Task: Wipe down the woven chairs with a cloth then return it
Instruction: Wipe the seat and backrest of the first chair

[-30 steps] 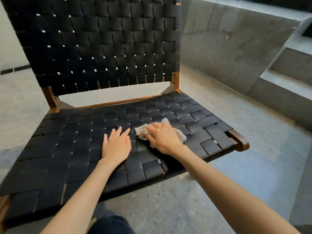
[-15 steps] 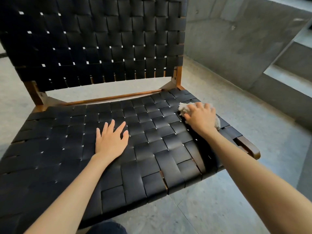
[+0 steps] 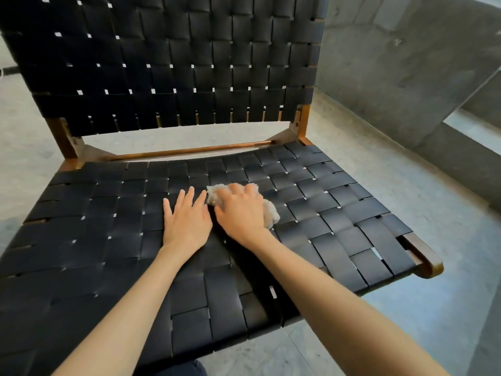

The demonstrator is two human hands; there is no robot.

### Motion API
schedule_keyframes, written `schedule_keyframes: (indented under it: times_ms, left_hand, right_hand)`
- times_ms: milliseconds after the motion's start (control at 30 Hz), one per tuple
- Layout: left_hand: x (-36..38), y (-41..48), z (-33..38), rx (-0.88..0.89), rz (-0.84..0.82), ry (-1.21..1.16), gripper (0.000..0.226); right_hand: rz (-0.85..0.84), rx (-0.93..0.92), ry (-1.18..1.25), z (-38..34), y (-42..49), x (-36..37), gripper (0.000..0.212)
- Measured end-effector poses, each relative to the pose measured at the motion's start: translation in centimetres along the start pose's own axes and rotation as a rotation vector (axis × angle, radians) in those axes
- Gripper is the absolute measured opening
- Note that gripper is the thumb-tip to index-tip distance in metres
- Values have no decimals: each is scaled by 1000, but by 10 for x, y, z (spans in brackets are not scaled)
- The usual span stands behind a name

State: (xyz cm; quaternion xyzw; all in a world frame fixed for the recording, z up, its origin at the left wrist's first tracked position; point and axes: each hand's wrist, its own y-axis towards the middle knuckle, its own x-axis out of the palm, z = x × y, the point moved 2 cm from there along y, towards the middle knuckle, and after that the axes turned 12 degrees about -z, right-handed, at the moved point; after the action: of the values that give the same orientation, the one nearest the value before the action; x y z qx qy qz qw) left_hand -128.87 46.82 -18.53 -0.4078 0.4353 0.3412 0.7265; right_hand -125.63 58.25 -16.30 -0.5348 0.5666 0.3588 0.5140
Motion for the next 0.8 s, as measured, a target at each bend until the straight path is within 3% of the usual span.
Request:
schedule_keyframes:
  times_ms: [133,400,533,800]
  left_hand:
    - [2,3,-1,-21,-34,33,50]
    - [-7,16,-1,-19,-107,57,50]
    - [-10,33,-8,-21,-122,64,50]
    - [-3,42,-10,-28,-11,43,50]
  right_hand:
    - [-42,1,-71,18,12,-3,38]
    - [57,387,-200,177,-2,-51,35]
    - [75,443,-149,188,20,-56,32]
    - [14,354,-96,175,67,-53,37]
